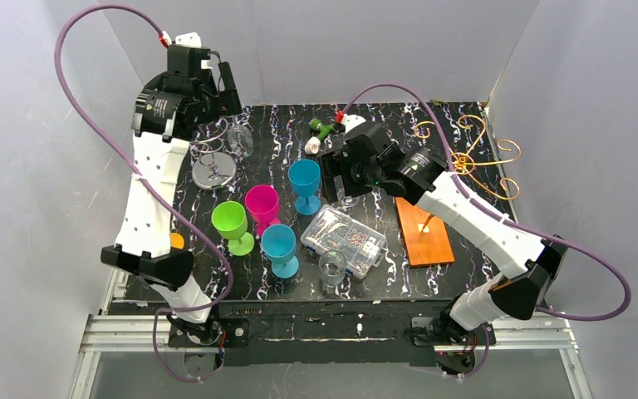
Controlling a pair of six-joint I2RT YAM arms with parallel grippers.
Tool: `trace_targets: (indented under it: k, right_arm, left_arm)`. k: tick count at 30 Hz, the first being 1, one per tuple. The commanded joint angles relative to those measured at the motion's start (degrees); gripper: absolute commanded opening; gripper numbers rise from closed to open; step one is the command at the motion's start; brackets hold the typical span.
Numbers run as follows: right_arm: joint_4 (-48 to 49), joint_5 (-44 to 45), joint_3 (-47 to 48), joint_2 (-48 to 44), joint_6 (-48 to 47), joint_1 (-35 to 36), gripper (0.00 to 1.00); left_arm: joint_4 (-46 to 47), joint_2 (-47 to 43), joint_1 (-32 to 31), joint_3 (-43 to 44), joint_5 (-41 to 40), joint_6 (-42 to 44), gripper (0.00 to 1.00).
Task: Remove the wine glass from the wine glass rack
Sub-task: Pick up the wine glass from the wine rack.
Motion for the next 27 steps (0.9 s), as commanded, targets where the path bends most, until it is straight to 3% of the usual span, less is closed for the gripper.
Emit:
trace_targets:
  k: [1, 13, 20, 27]
  right_arm:
    - [0.9, -2.1, 1.8, -3.0, -1.6, -0.9, 0.98]
    - [1.0, -3.5, 1.0, -3.7, -2.7, -1.9, 0.99]
    - [1.7, -4.2, 1.5, -2.8, -2.6, -2.2, 0.98]
    - [1.8, -4.7, 1.8, -1.7, -2.1, -2.3, 0.98]
  left_arm:
    - [-1.4, 1.9, 1.3, 3.0, -2.7, 1.7, 0.98]
    - [2.4, 9.6, 3.5, 8.2, 4.7, 4.5, 0.95]
    - [5.1, 10.1, 3.3, 9.6, 1.8, 7.6, 0.98]
    - [6.8, 14.5, 2.5, 11.6, 5.9, 9.2, 0.98]
